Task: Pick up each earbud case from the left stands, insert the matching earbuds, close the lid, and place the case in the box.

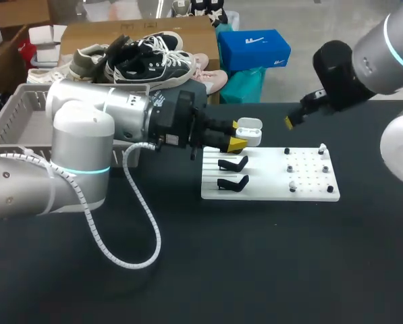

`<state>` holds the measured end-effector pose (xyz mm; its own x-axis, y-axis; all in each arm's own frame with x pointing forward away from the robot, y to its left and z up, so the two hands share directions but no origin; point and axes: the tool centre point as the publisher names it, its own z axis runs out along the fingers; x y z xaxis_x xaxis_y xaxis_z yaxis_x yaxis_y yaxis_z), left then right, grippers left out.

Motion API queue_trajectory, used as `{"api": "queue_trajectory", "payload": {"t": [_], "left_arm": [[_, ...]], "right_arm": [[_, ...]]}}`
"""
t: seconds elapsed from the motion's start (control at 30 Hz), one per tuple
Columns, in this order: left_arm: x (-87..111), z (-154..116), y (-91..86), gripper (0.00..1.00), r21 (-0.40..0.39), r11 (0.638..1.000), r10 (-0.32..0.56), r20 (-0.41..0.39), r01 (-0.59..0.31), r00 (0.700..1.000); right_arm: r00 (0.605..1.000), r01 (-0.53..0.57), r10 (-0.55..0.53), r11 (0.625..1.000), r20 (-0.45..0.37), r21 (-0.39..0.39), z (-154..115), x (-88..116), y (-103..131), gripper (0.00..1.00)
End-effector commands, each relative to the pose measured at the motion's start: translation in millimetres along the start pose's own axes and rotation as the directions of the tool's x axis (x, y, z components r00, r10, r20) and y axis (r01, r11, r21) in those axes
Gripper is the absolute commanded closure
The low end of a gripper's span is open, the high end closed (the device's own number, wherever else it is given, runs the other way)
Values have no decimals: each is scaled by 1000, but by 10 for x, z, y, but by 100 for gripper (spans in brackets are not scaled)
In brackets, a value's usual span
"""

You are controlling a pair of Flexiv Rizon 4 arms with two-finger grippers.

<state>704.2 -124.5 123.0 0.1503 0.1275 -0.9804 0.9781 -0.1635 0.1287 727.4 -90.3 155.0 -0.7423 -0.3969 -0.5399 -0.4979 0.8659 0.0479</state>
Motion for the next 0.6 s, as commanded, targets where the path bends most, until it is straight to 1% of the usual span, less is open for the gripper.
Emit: {"api": "queue_trajectory", "payload": {"t": [0.03,0.1,0.2,0.37,0.53,0.57,0.6], "left_arm": [[-4,-5,-6,100,-2,1000,1,-1,-1,1000],[-4,-5,-6,100,-2,1000,1,-1,-1,1000],[-4,-5,-6,100,-2,1000,1,-1,-1,1000],[-4,-5,-6,100,-2,1000,1,-1,-1,1000],[-4,-5,-6,100,-2,1000,1,-1,-1,1000],[-4,-5,-6,100,-2,1000,1,-1,-1,1000],[-4,-5,-6,100,-2,1000,1,-1,-1,1000]], "right_arm": [[999,24,-16,977,-43,212,38,28,-47,0],[995,70,-50,963,-84,261,89,55,-118,0],[988,103,-63,950,-140,295,180,105,-231,0],[975,134,-68,937,-210,323,312,171,-328,0],[956,142,-41,931,-289,337,508,293,-425,0],[953,136,-28,930,-302,341,561,323,-450,1],[948,138,-23,928,-317,345,602,341,-470,4]]}}
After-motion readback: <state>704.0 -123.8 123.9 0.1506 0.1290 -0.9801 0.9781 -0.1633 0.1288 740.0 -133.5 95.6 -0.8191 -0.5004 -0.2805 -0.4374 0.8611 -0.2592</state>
